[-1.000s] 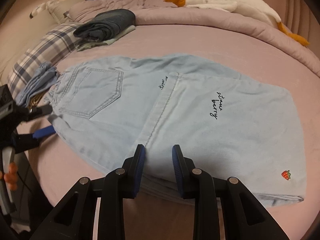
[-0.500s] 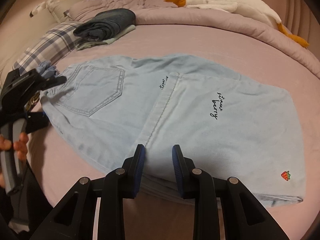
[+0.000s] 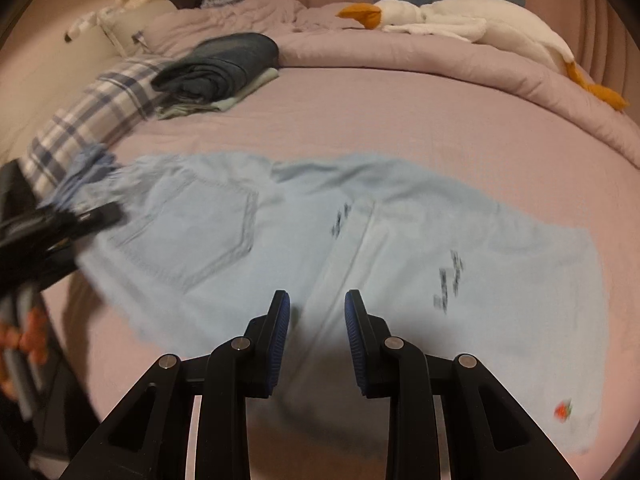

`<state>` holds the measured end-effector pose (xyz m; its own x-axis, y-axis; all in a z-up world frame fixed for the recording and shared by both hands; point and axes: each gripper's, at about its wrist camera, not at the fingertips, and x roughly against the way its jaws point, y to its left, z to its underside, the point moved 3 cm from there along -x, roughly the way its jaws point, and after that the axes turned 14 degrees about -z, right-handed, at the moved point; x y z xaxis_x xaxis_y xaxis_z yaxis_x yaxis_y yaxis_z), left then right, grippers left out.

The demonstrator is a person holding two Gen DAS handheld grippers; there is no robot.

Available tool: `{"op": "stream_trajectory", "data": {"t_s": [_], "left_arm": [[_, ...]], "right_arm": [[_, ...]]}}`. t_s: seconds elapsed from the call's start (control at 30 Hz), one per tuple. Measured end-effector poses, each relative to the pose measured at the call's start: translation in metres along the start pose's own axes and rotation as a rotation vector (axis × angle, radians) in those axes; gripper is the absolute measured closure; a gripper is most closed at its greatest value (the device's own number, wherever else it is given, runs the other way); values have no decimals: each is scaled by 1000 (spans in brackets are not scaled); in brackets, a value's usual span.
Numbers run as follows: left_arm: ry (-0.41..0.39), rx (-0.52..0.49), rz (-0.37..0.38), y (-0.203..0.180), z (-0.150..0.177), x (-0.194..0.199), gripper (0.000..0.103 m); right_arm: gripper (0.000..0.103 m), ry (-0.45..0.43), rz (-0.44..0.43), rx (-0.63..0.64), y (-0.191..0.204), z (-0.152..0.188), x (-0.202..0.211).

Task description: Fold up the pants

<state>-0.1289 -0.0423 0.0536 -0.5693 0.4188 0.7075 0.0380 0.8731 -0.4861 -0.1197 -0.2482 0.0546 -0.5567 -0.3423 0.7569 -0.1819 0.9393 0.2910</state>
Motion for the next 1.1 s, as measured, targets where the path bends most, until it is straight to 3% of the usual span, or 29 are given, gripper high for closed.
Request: {"op": "stream_trajectory", "data": {"t_s": [0.1,0.13,0.27,0.37,0.6,0.9,1.0,1.1], "left_arm": [[-16,-46,3,-4,-1,2,80],[-20,-59,1,-5,-1,2,80],[-27,-103,-18,-8,-1,0,80],[-25,-124,-27,-9,-1,-1,80],[-24,-162,-46,-16,-4,-1,79],[-7,-192,-56,-19,-1,-3,79],[-15,-212,-56,-27,-1,-1,79],[-35,-229,-46,-34,-5,6,79]], "right_arm": [[76,21,-5,1,-1,-23,-20],[84,23,-16,1,-1,-32,-26],[88,73,-3,-33,-8,-54,-56],[90,141,13,-48,-10,-47,-74],[90,278,63,66,29,-17,-58],[90,341,99,148,82,49,-31],[91,337,127,226,90,60,-33],[91,318,83,215,91,61,-25]]}}
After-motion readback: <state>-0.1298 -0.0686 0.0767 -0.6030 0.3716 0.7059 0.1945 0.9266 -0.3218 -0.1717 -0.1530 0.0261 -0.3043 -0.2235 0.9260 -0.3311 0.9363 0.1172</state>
